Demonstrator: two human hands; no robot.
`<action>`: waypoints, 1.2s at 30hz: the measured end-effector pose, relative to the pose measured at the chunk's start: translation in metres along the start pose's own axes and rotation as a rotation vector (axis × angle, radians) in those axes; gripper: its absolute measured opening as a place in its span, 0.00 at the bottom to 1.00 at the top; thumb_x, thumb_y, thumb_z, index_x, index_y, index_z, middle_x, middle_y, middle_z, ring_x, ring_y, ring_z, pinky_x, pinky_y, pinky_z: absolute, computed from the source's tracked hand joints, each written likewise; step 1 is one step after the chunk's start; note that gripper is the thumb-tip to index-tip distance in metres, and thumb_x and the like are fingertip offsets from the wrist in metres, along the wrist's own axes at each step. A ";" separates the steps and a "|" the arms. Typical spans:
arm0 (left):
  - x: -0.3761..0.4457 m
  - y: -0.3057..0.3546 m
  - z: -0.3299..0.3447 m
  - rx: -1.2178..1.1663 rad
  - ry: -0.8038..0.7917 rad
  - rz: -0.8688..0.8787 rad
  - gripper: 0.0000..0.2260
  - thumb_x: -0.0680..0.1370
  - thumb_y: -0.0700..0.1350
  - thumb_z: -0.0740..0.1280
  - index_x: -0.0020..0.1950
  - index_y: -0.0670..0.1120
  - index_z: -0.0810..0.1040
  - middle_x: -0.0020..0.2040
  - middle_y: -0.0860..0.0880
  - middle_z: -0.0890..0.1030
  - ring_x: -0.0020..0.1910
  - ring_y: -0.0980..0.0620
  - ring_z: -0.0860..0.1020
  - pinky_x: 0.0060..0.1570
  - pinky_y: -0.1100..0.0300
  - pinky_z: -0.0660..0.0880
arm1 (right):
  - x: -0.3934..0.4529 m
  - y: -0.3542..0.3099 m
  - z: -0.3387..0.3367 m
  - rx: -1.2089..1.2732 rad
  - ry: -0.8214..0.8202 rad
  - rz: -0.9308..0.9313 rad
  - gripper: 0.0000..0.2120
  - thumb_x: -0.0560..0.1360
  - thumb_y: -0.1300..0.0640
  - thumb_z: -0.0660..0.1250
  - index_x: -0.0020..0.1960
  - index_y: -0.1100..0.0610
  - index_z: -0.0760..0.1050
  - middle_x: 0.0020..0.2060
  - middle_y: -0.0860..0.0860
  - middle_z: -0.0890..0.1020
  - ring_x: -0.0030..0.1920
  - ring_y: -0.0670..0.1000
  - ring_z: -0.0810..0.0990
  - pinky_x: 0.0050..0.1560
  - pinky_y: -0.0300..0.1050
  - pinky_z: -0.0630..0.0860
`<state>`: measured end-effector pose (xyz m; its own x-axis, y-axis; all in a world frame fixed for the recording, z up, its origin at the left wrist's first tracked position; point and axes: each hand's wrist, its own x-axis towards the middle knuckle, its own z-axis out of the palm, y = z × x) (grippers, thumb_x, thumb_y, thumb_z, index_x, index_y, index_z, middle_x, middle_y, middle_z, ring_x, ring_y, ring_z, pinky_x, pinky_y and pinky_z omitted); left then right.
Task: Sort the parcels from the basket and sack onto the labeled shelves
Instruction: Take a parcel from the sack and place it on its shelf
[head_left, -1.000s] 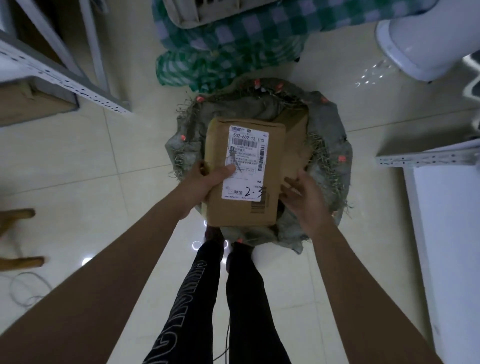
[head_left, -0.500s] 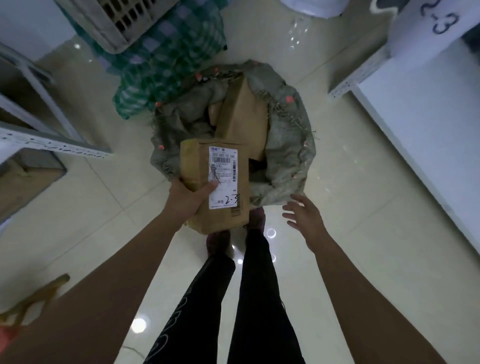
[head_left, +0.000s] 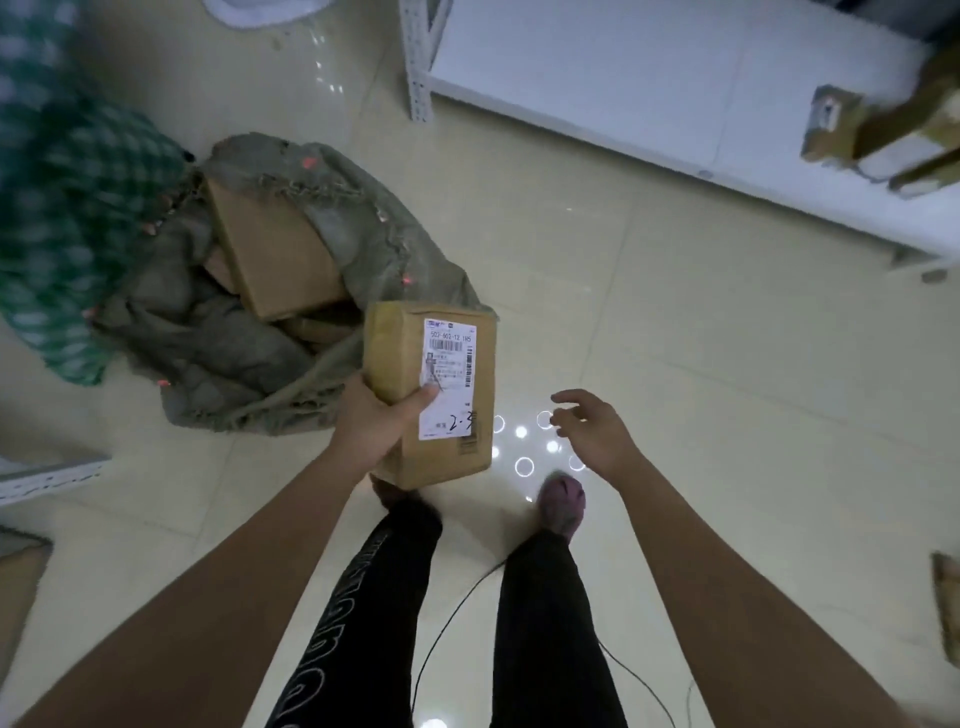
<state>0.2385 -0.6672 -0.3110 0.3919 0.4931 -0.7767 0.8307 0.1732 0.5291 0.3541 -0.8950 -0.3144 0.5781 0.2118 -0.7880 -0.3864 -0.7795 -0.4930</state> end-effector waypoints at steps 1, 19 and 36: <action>-0.007 0.008 0.022 0.025 -0.020 0.028 0.37 0.65 0.58 0.77 0.68 0.45 0.69 0.59 0.53 0.77 0.58 0.52 0.76 0.54 0.55 0.74 | -0.004 0.014 -0.014 0.006 0.012 -0.001 0.09 0.78 0.58 0.62 0.56 0.48 0.75 0.48 0.51 0.81 0.47 0.54 0.80 0.45 0.42 0.71; -0.167 0.153 0.338 0.104 -0.323 0.275 0.45 0.56 0.65 0.77 0.67 0.48 0.67 0.59 0.53 0.78 0.54 0.54 0.79 0.55 0.53 0.77 | -0.075 0.131 -0.333 0.230 0.050 -0.036 0.18 0.77 0.39 0.63 0.61 0.48 0.72 0.52 0.45 0.80 0.52 0.48 0.80 0.54 0.46 0.74; -0.082 0.375 0.436 0.138 -0.512 0.367 0.25 0.71 0.57 0.73 0.66 0.54 0.73 0.57 0.57 0.81 0.51 0.60 0.81 0.47 0.66 0.77 | 0.094 0.048 -0.545 0.323 -0.282 -0.103 0.36 0.65 0.48 0.78 0.69 0.46 0.67 0.58 0.43 0.82 0.58 0.46 0.81 0.55 0.48 0.78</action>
<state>0.6903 -1.0147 -0.1984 0.7706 0.0242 -0.6368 0.6370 -0.0578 0.7687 0.7816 -1.2335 -0.2108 0.4241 0.4664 -0.7763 -0.5676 -0.5311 -0.6291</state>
